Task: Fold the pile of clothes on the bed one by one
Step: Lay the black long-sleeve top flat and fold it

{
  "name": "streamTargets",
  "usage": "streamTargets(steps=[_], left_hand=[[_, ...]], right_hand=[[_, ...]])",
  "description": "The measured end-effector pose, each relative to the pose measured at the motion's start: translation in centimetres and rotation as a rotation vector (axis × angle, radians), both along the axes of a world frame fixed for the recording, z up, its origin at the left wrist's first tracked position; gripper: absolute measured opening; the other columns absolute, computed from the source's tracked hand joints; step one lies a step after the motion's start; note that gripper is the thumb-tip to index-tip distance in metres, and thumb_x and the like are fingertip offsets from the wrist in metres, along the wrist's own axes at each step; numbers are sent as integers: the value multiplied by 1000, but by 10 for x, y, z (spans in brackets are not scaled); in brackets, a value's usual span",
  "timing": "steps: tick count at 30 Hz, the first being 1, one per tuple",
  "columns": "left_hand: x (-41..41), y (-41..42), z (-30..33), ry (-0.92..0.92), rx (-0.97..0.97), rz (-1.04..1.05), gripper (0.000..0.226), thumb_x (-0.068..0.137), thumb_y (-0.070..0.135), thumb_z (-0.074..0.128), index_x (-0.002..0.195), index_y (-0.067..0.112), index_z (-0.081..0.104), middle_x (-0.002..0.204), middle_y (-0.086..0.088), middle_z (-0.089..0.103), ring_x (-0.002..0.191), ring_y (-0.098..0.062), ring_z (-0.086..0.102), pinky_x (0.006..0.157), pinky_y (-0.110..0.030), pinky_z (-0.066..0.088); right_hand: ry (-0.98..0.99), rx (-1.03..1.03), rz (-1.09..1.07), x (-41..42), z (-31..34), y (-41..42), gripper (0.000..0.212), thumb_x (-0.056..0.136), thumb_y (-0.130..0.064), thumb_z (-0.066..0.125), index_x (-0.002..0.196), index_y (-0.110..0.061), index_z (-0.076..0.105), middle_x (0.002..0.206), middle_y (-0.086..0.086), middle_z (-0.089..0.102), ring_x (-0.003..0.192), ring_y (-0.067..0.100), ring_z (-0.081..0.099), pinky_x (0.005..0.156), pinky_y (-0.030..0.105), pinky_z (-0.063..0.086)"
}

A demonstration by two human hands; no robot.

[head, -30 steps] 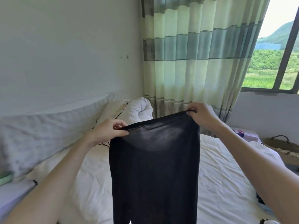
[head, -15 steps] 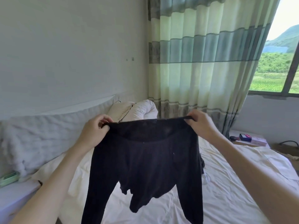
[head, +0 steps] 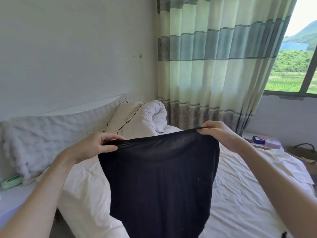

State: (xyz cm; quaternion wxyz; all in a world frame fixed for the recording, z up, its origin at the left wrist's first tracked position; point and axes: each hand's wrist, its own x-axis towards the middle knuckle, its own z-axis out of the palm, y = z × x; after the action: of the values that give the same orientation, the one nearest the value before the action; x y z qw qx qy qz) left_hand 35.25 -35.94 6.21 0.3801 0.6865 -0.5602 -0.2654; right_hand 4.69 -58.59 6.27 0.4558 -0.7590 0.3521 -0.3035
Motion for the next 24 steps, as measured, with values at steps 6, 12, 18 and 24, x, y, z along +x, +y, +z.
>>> streamTargets(steps=[6,12,18,24], left_hand=[[-4,-3,-17,-59,-218,322,6,87,12,65,86,14,70,85,-1,71,80,-14,64,67,-9,47],[-13,1,-24,-161,-275,374,14,93,28,55,86,21,65,83,-5,68,78,-20,62,76,-31,46],[-26,27,-61,-202,-90,270,4,91,21,58,87,22,58,80,-6,66,69,-6,58,68,-16,41],[-34,68,-94,-43,125,148,16,86,1,62,93,14,69,94,3,73,93,-9,66,85,-19,47]], right_hand=[[-84,287,275,-30,-13,3,24,89,3,49,85,-3,71,86,11,70,80,18,67,73,24,50],[7,44,142,-34,-31,10,10,90,-4,60,87,-9,68,86,12,67,83,22,62,86,37,50],[-32,-271,-113,-31,-61,23,15,96,-18,52,84,-25,56,78,0,62,62,0,55,54,7,40],[-170,-111,-198,-38,-84,36,18,94,-14,55,80,-24,58,76,-7,60,70,5,55,66,18,42]])
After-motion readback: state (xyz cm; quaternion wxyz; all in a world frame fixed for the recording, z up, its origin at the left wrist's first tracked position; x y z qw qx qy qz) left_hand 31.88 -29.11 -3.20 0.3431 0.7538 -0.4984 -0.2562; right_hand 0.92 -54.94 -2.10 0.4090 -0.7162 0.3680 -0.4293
